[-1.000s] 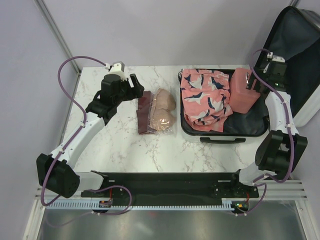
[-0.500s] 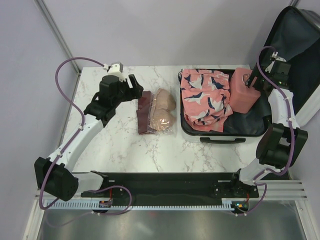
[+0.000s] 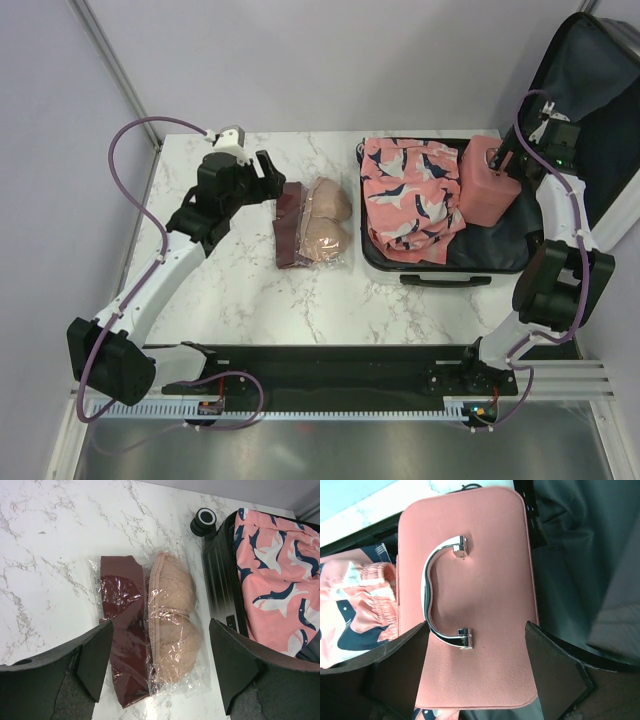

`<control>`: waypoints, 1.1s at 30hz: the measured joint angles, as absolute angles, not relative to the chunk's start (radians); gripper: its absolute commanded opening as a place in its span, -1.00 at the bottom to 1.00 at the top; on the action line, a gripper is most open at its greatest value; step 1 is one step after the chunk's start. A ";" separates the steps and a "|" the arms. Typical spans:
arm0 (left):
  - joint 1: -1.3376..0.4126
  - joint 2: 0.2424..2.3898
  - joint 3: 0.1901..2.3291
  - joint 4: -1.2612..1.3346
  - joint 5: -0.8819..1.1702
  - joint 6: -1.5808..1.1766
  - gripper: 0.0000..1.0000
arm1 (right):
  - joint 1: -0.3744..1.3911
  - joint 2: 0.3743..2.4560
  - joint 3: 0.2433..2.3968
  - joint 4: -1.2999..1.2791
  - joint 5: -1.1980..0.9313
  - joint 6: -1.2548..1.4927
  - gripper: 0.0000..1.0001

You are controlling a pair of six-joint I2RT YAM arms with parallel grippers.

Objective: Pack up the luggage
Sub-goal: Place the storage box in the luggage, then pick up the clothes at the center of the board.

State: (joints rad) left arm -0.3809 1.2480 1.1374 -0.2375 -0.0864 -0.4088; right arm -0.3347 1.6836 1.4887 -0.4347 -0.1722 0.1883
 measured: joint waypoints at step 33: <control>-0.381 1.710 1.103 -0.134 0.238 -0.420 0.62 | -0.070 1.494 1.488 -0.453 -0.062 0.160 0.73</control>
